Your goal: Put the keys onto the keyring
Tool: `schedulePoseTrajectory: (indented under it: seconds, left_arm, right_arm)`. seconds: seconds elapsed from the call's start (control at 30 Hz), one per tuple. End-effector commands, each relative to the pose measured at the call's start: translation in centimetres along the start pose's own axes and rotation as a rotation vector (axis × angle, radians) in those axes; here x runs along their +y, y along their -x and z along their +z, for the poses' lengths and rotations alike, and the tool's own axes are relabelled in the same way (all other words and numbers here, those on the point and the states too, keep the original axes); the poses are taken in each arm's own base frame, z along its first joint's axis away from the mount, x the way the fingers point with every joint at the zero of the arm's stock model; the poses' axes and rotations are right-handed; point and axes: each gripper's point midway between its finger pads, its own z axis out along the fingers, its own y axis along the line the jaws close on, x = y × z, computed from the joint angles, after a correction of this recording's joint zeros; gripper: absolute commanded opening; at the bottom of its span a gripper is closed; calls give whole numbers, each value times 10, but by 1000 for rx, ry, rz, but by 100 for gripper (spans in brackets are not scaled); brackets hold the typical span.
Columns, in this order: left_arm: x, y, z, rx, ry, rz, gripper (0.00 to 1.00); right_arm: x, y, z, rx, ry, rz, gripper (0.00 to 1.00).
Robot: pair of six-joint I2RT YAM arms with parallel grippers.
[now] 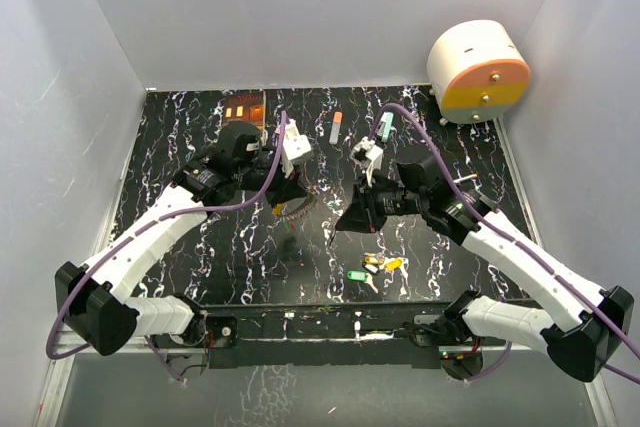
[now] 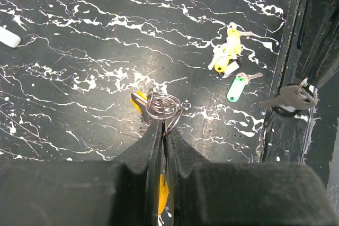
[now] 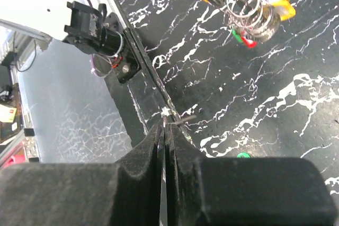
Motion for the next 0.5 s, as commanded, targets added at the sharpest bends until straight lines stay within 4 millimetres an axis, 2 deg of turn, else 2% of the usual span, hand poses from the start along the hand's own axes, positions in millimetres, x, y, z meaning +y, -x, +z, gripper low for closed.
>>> schedulePoseTrajectory:
  seconds: [0.0, 0.23, 0.47]
  left_arm:
    - [-8, 8, 0, -31, -44, 9, 0]
    - [-15, 10, 0, -39, -73, -15, 0]
    - [-19, 13, 0, -49, -89, -33, 0]
  right_arm:
    - [33, 58, -7, -175, 92, -67, 7]
    - [26, 83, 5, -249, 61, -51, 7]
    - [12, 93, 20, -263, 10, -23, 7]
